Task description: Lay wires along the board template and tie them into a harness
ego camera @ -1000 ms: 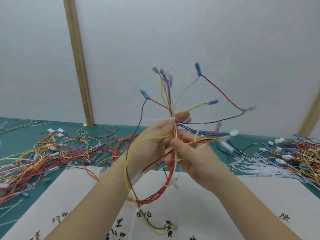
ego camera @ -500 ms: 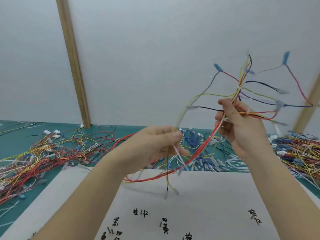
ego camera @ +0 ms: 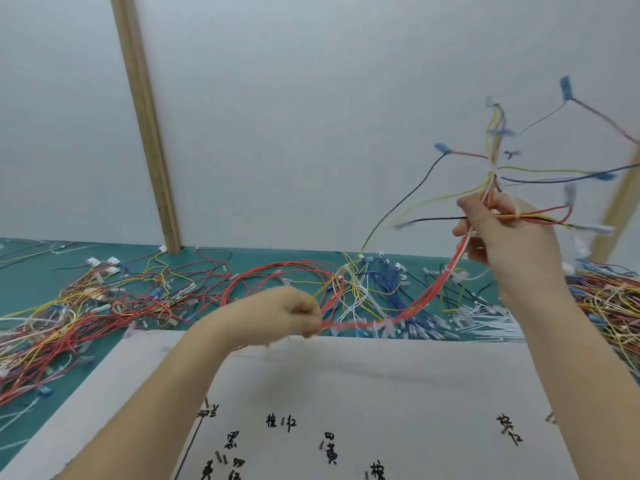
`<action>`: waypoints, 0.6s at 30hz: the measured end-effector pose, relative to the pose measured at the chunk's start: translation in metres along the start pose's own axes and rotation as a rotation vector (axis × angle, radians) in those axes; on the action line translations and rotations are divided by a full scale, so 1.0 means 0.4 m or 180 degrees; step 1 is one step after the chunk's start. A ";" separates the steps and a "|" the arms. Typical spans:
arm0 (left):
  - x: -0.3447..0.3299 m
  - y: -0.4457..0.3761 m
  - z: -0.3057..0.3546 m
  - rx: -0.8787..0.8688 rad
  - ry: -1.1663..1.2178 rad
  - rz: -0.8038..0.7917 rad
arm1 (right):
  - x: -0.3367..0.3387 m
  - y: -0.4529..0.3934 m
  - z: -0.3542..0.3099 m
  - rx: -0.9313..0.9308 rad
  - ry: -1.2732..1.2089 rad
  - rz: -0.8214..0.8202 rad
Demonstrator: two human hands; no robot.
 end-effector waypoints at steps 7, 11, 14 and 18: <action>0.071 0.033 0.004 0.0005 0.1345 0.0383 | 0.044 -0.022 0.026 -0.0019 0.0300 0.0050; 0.021 0.028 -0.017 0.0385 0.1221 -0.0217 | 0.025 -0.018 0.047 -0.0077 0.0459 -0.0222; -0.017 0.030 -0.044 0.0669 0.1025 -0.0802 | 0.022 -0.016 0.058 -0.0121 0.0491 -0.0275; -0.028 0.041 -0.072 0.0807 0.1017 -0.1127 | 0.023 -0.017 0.078 -0.0279 0.0570 -0.0426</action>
Point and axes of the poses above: each hand's wrist, its own y-axis away from the middle knuckle, its own x-axis out of the back of the hand, z = x × y, the point moved 6 cm from there along -y, towards the middle knuckle, and after that the axes turned 1 degree about -y, right-handed, at the moved point
